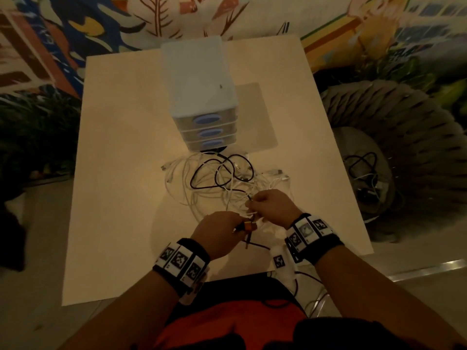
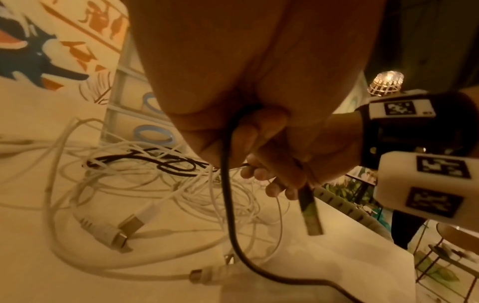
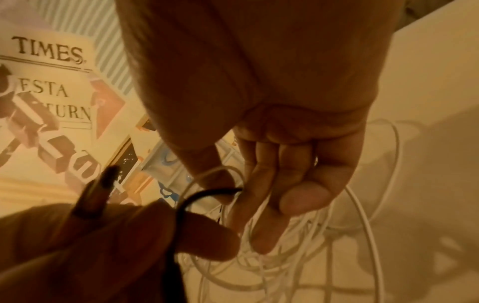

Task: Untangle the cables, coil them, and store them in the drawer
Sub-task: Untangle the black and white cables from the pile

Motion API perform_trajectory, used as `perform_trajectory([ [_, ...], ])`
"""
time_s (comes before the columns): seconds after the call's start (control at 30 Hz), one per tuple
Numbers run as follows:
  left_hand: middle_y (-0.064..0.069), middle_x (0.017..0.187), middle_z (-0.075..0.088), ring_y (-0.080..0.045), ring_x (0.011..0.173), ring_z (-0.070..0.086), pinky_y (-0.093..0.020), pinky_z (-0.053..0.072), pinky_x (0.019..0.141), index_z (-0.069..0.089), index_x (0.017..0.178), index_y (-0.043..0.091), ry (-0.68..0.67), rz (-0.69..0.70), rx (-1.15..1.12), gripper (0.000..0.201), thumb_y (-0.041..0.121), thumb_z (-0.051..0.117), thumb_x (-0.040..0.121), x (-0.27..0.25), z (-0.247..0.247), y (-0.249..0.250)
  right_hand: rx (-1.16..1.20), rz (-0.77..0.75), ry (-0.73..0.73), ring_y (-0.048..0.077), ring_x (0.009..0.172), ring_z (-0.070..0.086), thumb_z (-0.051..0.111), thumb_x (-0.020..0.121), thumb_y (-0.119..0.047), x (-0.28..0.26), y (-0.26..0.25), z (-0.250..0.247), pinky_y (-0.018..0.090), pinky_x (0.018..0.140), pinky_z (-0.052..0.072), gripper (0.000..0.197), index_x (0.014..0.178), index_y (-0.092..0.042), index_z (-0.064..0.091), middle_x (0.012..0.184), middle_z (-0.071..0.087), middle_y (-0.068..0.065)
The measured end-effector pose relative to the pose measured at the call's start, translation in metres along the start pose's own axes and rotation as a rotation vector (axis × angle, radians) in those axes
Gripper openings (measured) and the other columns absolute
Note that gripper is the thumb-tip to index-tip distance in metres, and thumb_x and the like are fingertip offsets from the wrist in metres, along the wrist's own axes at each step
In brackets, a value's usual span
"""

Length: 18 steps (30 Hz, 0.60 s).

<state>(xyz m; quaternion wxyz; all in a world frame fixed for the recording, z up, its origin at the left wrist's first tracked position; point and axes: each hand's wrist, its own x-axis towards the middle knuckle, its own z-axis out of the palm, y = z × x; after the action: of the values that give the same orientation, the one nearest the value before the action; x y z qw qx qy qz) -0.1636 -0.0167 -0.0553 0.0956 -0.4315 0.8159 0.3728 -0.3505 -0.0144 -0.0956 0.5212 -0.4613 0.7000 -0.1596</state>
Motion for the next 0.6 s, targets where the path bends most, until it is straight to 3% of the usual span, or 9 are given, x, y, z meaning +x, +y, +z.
perform_trajectory([
  [0.07,-0.002,0.086,0.07,-0.025,0.081,0.064,-0.044,0.052,0.074,0.068,0.108,0.022,0.017,-0.009,-0.029,0.03,0.038,0.043,0.105,-0.001,-0.004,0.001,0.074,0.015,-0.004,0.007,0.065,0.072,0.065,0.095,-0.025,-0.002,0.003,0.0,0.03,0.066,0.056,0.018,0.083,-0.016,0.074,0.073,0.075,-0.001],
  [0.13,0.001,0.079,0.063,-0.022,0.074,0.06,-0.038,0.046,0.065,0.061,0.117,0.022,0.127,-0.001,-0.108,0.027,0.031,0.038,0.107,-0.002,-0.014,0.003,0.176,0.049,-0.029,0.018,0.068,0.074,0.055,0.1,-0.019,-0.006,0.005,0.002,0.032,0.059,0.057,0.018,0.102,-0.01,0.07,0.084,0.075,0.005],
  [0.2,0.008,0.07,0.055,-0.015,0.066,0.054,-0.027,0.037,0.056,0.057,0.124,0.026,0.256,0.008,-0.18,0.027,0.029,0.034,0.109,0.003,-0.025,0.006,0.143,0.024,-0.037,0.025,0.07,0.074,0.045,0.103,-0.014,-0.012,0.005,0.003,0.029,0.055,0.056,0.02,0.113,-0.015,0.062,0.093,0.074,0.005],
  [0.27,0.011,0.069,0.055,-0.01,0.062,0.052,-0.021,0.034,0.054,0.054,0.133,0.032,0.308,0.0,-0.198,0.031,0.028,0.034,0.109,0.015,-0.032,0.005,0.079,-0.045,-0.016,0.021,0.066,0.074,0.04,0.104,-0.013,-0.016,0.005,0.006,0.026,0.054,0.055,0.026,0.119,-0.025,0.058,0.096,0.073,0.0],
  [0.33,0.006,0.082,0.064,-0.015,0.07,0.057,-0.024,0.036,0.06,0.052,0.139,0.032,0.278,-0.028,-0.152,0.035,0.027,0.036,0.108,0.032,-0.034,0.001,0.071,-0.092,0.02,0.017,0.06,0.072,0.039,0.106,-0.018,-0.018,0.005,0.007,0.03,0.06,0.058,0.029,0.123,-0.031,0.057,0.096,0.072,-0.006],
  [0.43,-0.008,0.116,0.07,-0.027,0.098,0.064,-0.028,0.037,0.072,0.052,0.142,0.027,0.222,-0.062,-0.09,0.037,0.024,0.04,0.107,0.049,-0.035,-0.005,0.115,-0.148,0.065,0.017,0.06,0.071,0.038,0.106,-0.016,-0.019,0.004,0.006,0.024,0.056,0.055,0.035,0.125,-0.039,0.056,0.094,0.071,-0.008],
  [0.5,-0.007,0.12,0.069,-0.027,0.102,0.064,-0.029,0.04,0.074,0.053,0.14,0.027,0.188,-0.079,-0.069,0.035,0.027,0.041,0.106,0.054,-0.031,-0.009,0.143,-0.179,0.08,0.02,0.068,0.071,0.039,0.106,-0.014,-0.018,0.005,0.005,0.025,0.061,0.058,0.037,0.123,-0.042,0.057,0.094,0.07,-0.007],
  [0.6,-0.006,0.11,0.069,-0.024,0.087,0.061,-0.03,0.039,0.069,0.052,0.136,0.027,0.127,-0.106,-0.09,0.032,0.028,0.04,0.107,0.057,-0.028,-0.012,0.156,-0.207,0.097,0.014,0.079,0.069,0.042,0.106,-0.013,-0.015,0.006,0.002,0.023,0.064,0.059,0.034,0.119,-0.038,0.062,0.093,0.07,-0.005],
])
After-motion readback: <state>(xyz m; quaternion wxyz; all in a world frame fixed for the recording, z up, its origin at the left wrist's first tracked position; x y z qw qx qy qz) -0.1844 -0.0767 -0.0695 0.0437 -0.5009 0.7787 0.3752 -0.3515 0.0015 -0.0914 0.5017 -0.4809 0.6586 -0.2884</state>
